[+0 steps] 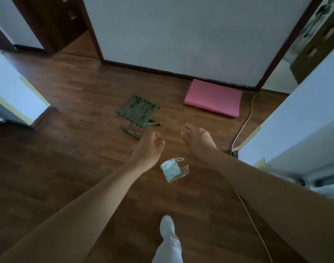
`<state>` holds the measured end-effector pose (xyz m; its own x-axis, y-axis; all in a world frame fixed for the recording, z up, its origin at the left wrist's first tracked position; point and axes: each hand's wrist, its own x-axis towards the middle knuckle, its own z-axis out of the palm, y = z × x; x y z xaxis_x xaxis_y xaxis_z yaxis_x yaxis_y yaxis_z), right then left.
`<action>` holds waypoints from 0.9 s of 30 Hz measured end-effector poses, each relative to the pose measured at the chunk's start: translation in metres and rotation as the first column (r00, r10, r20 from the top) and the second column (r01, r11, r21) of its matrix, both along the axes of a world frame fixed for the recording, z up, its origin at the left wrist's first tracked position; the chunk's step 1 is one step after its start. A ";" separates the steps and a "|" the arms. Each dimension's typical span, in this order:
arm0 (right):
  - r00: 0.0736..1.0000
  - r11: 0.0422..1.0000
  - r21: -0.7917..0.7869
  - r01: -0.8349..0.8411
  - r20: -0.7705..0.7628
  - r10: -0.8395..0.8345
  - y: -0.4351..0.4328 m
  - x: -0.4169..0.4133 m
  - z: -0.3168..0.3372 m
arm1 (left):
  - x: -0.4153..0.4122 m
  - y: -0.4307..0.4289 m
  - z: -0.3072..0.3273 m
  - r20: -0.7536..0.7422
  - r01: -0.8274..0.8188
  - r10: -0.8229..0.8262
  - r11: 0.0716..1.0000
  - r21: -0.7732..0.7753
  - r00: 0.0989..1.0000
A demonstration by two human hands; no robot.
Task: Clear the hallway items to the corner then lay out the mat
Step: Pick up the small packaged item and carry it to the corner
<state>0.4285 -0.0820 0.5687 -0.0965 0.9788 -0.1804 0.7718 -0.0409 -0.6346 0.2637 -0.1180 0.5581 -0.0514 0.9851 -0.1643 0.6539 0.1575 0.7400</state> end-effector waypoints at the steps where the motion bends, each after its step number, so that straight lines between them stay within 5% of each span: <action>1: 1.000 1.000 -0.003 0.000 -0.020 0.000 0.017 -0.001 -0.002 | 0.000 0.017 -0.002 0.002 -0.010 0.010 1.000 -0.005 1.000; 16: 0.952 0.935 -0.202 -0.291 0.031 0.303 0.200 0.001 -0.110 | 0.021 0.156 -0.102 -0.039 -0.263 0.260 0.956 -0.130 0.965; 27: 0.876 0.855 -0.278 -0.437 0.083 0.475 0.246 0.010 -0.363 | 0.056 0.178 -0.356 -0.063 -0.413 0.409 0.885 -0.216 0.910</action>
